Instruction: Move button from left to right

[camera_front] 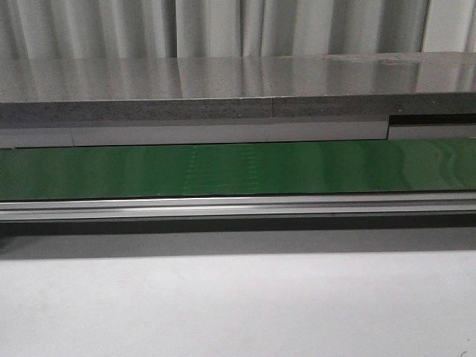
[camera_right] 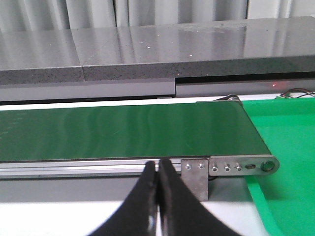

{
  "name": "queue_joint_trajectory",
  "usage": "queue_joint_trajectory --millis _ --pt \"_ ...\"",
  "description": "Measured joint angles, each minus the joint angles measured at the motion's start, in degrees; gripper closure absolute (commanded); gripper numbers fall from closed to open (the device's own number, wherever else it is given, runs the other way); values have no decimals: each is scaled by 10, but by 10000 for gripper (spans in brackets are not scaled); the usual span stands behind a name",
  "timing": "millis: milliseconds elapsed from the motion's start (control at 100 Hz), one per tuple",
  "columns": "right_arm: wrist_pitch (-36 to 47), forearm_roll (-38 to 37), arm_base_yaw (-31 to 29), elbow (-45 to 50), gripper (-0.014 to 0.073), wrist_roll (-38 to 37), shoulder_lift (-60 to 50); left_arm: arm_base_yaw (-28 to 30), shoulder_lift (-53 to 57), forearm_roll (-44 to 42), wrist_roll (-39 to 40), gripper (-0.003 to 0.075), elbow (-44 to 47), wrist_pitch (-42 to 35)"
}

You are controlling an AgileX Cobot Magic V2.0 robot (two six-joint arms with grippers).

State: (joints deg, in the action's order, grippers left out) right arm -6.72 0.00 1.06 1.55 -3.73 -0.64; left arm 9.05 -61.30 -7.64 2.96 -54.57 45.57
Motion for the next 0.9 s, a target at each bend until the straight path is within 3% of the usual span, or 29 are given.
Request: queue_joint_trajectory --millis 390,900 --pt "0 0 0 0 661 0 0 72 -235 -2 -20 69 -126 -7" --pt "0 0 0 0 661 0 0 78 -418 -4 -25 69 -215 0"
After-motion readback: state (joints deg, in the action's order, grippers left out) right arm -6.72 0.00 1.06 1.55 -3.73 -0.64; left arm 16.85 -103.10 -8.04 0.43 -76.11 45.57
